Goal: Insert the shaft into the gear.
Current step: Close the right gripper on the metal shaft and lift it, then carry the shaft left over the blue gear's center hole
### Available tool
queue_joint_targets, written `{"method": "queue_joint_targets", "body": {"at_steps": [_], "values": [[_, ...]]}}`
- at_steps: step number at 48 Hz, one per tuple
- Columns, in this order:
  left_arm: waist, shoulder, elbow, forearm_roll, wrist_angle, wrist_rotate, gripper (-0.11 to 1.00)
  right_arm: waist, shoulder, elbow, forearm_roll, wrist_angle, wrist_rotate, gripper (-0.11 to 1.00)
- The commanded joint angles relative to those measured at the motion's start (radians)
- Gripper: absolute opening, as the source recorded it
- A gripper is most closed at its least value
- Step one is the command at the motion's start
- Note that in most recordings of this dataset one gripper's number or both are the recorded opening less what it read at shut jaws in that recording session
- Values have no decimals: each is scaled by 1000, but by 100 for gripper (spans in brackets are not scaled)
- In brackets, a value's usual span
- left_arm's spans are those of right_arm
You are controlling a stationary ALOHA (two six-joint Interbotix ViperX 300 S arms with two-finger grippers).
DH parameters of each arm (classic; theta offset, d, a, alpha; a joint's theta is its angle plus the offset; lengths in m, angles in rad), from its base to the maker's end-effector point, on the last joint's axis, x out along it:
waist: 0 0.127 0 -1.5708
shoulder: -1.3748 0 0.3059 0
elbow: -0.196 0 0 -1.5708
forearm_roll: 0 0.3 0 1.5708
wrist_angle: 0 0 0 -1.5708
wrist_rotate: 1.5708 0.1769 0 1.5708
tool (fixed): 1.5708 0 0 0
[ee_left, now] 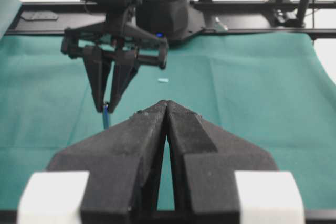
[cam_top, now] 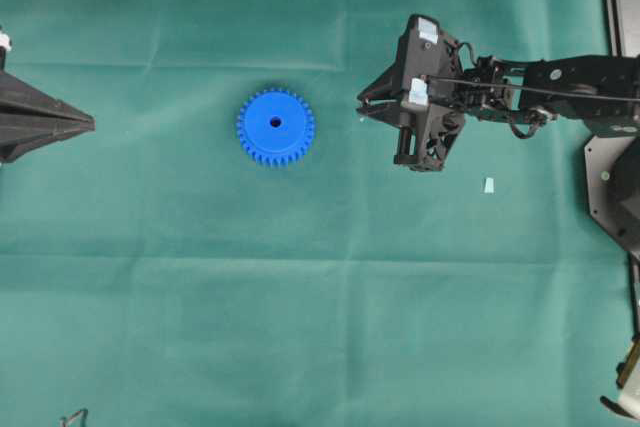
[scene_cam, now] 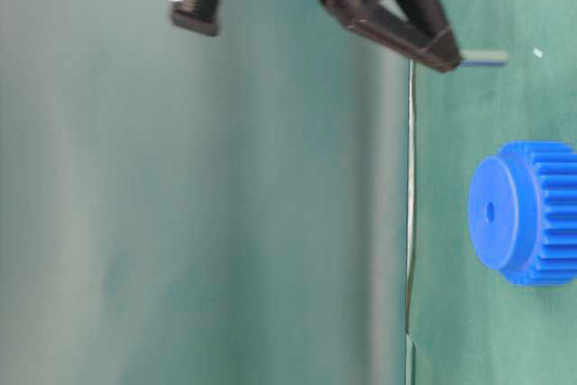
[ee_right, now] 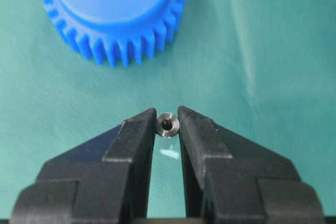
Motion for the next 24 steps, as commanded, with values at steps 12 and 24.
{"method": "queue_joint_targets", "body": {"at_steps": [12, 24], "values": [[3, 6, -23, 2, -6, -2, 0, -2, -141, -91, -2, 192, 3, 17], [3, 6, -23, 2, -6, -2, 0, 9, -127, -110, -2, 192, 3, 17]]}}
